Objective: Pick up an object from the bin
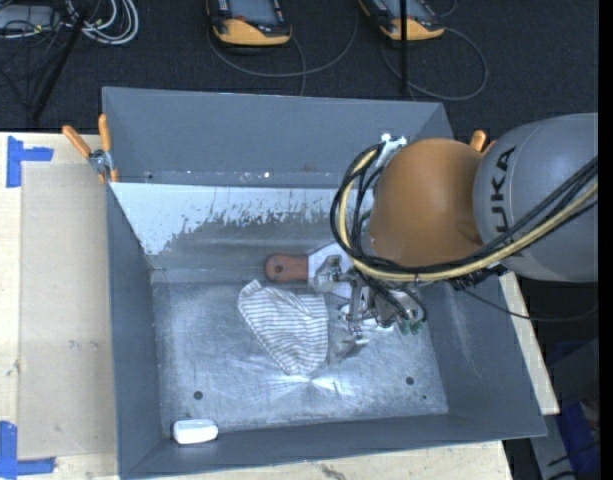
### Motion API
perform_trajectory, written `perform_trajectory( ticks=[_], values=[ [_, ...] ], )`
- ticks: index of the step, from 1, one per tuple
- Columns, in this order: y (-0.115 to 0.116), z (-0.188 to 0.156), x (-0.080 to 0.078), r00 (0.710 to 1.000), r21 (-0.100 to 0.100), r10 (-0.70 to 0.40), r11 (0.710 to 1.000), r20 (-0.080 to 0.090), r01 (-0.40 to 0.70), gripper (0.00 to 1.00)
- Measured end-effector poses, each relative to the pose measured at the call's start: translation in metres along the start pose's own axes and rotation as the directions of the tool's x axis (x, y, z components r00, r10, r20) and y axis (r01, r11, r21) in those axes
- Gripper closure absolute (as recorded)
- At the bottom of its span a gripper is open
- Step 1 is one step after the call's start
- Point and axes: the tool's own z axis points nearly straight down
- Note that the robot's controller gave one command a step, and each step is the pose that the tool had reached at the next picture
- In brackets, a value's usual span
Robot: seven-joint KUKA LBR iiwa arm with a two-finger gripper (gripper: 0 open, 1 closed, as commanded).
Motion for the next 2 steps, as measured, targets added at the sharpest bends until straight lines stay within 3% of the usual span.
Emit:
perform_trajectory(
  ticks=[1,2],
  values=[
    [-0.0115,0.0912,0.0055,0.988,-0.004,-0.153,0.988,-0.019,0.153,1.00],
    [-0.0116,0.0912,0.0055,0.988,-0.004,-0.153,0.988,-0.019,0.153,1.00]
  ],
)
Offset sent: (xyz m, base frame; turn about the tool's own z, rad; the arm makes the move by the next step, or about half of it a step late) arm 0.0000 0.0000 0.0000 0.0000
